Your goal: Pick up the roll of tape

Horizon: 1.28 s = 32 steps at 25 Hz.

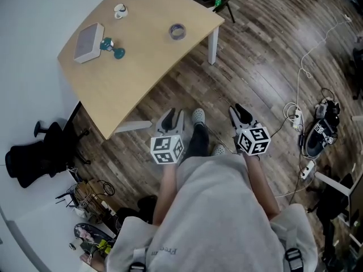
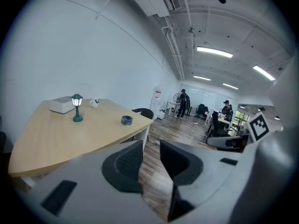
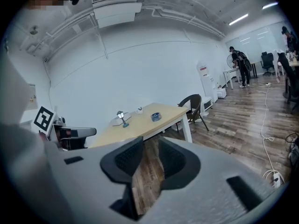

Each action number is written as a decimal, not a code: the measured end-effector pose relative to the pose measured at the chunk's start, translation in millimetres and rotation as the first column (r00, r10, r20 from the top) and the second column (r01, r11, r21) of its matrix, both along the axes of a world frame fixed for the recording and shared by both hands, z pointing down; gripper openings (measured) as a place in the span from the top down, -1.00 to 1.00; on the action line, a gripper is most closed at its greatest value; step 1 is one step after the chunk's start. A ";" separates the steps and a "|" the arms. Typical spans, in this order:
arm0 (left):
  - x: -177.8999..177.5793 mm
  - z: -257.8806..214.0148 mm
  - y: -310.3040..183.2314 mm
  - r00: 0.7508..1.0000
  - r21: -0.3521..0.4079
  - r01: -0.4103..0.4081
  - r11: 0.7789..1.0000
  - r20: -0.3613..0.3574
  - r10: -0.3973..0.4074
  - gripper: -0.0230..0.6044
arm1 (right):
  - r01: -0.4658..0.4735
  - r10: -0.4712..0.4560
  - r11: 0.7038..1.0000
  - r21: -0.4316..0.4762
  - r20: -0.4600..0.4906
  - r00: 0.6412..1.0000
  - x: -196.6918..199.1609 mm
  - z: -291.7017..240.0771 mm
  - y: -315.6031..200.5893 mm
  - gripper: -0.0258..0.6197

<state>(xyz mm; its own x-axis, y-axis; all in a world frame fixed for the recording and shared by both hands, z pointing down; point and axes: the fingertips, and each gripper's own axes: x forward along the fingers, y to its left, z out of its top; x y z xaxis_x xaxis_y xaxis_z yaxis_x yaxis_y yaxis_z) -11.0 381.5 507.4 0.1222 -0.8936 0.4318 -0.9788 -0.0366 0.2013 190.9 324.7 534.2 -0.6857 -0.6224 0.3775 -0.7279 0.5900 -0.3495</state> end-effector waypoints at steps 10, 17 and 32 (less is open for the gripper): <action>-51.6 -20.7 -125.1 1.000 0.051 -0.011 0.999 -0.025 0.013 0.63 | -0.008 0.007 1.000 0.025 0.014 1.000 -48.1 -14.4 -92.9 0.55; -70.9 -11.8 -187.9 0.997 0.036 -0.060 0.998 -0.044 0.061 0.64 | -0.060 0.060 0.998 0.003 -0.009 0.998 -63.6 -6.8 -142.4 0.54; -120.0 4.0 -244.3 0.992 0.025 -0.119 0.993 -0.048 0.120 0.68 | -0.134 0.134 0.991 -0.014 -0.008 0.991 -105.9 7.2 -194.8 0.55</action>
